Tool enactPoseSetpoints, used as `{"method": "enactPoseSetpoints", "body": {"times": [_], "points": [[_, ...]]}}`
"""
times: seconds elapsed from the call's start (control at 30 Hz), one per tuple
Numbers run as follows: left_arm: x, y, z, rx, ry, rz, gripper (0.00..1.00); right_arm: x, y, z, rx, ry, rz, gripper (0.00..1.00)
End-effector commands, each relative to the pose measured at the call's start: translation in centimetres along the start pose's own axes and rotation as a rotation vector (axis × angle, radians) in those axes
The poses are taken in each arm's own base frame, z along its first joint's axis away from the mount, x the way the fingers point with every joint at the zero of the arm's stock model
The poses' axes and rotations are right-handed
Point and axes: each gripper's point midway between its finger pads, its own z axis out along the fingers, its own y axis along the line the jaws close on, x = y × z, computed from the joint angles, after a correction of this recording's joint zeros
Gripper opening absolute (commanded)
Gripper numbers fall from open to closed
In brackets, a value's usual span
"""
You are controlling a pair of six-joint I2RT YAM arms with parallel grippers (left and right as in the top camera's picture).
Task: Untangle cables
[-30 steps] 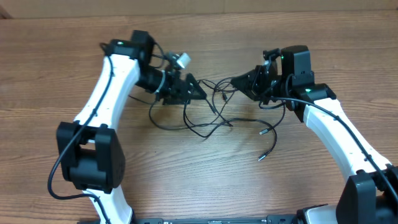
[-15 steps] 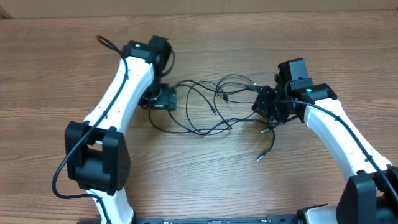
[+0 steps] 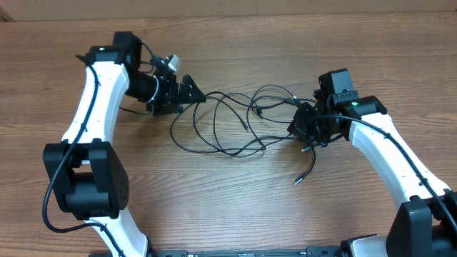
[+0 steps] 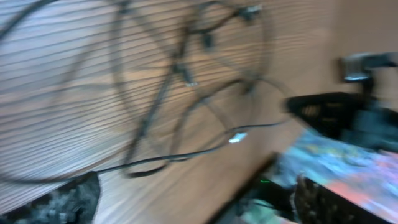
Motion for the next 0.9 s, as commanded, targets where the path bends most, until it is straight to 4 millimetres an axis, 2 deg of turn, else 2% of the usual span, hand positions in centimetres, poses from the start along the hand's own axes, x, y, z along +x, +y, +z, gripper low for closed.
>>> {"method": "enactPoseSetpoints", "body": {"times": [0.0, 0.1, 0.17, 0.27, 0.4, 0.43, 0.5, 0.7, 0.87], "points": [[-0.4, -2.9, -0.6, 0.164, -0.02, 0.022, 0.92, 0.4, 1.0, -0.6, -0.048, 0.014, 0.04, 0.04], [0.0, -2.0, 0.0, 0.086, 0.005, -0.096, 0.91, 0.3, 1.3, -0.6, -0.062, 0.01, 0.077, 0.04], [0.3, -2.3, 0.2, 0.096, 0.017, -0.127, 0.9, 0.1, 1.5, -0.6, -0.069, 0.005, 0.079, 0.04], [0.3, -2.8, 0.1, 0.125, 0.021, -0.132, 0.81, 0.1, 1.5, -0.6, -0.069, 0.005, 0.079, 0.04], [0.6, -3.2, -0.3, 0.125, 0.016, -0.133, 0.81, 0.3, 1.3, -0.6, -0.064, 0.01, 0.074, 0.04], [0.7, -3.4, -0.5, 0.123, 0.015, -0.131, 0.77, 0.3, 1.3, -0.6, -0.063, 0.009, 0.074, 0.04], [1.4, -3.9, -0.9, 0.098, 0.017, -0.121, 0.77, 0.2, 1.3, -0.6, -0.061, 0.007, 0.074, 0.04], [3.4, -4.2, -3.0, -0.176, -0.063, -0.153, 0.79, 0.3, 1.1, -0.6, -0.05, 0.005, 0.025, 0.04], [5.4, -6.4, -5.9, -0.31, -0.21, -0.207, 0.85, 0.4, 1.1, -0.6, -0.052, 0.014, 0.028, 0.04]]}}
